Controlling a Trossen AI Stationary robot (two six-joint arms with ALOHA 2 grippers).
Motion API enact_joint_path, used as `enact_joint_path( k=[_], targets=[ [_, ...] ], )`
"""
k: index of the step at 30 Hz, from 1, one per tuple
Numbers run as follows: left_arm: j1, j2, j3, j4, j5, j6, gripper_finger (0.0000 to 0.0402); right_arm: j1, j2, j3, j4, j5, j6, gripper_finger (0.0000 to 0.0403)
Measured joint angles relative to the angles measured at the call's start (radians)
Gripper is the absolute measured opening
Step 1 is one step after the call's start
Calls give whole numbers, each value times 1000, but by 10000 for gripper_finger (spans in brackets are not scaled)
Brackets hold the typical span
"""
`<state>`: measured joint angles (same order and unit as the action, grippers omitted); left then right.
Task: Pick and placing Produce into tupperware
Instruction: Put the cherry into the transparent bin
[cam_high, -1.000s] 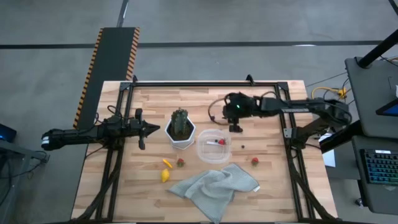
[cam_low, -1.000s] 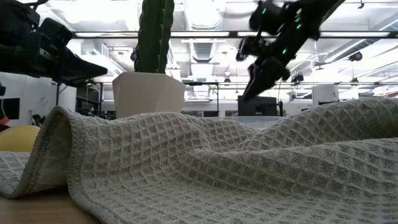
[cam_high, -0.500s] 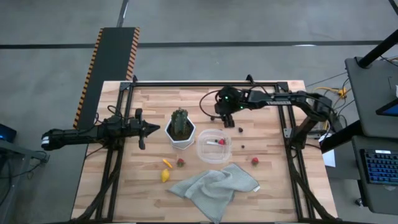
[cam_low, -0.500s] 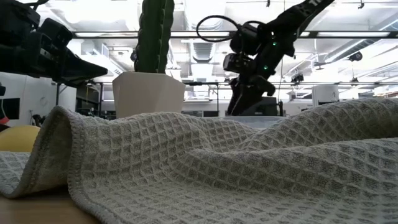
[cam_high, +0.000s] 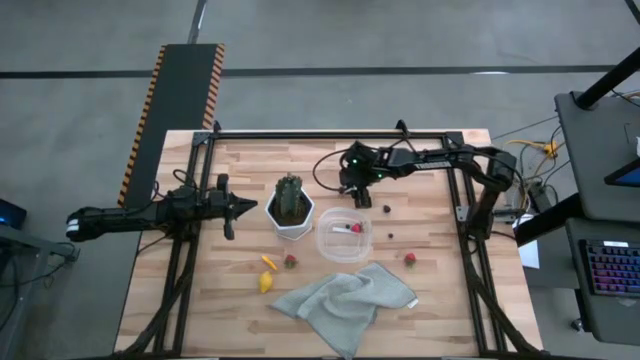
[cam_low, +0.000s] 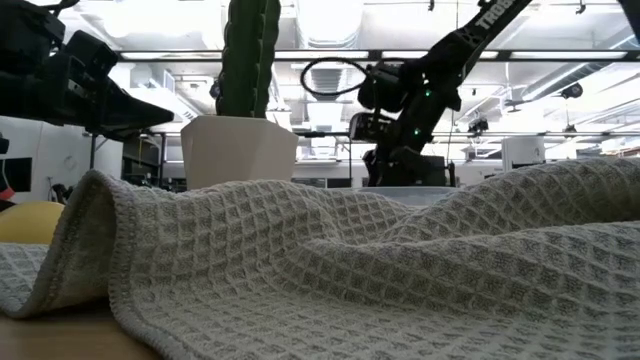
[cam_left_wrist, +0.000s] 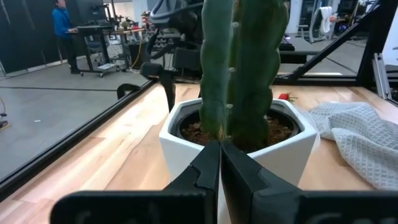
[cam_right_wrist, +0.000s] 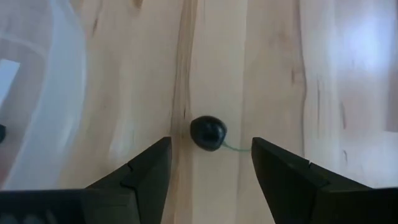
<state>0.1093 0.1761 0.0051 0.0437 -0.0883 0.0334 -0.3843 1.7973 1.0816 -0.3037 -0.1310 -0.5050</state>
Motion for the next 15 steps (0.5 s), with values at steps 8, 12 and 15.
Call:
enact_joint_path(
  k=[8, 12, 15],
  targets=[
    [0, -1, 0, 1, 0, 0, 0, 0, 45, 27, 3, -1, -2, 215],
    [0, 1, 0, 2, 0, 0, 0, 0, 66, 25, 5, -4, -12, 215],
    [0, 2, 0, 1, 0, 0, 0, 0, 70, 24, 7, -4, -19, 215]
  ],
)
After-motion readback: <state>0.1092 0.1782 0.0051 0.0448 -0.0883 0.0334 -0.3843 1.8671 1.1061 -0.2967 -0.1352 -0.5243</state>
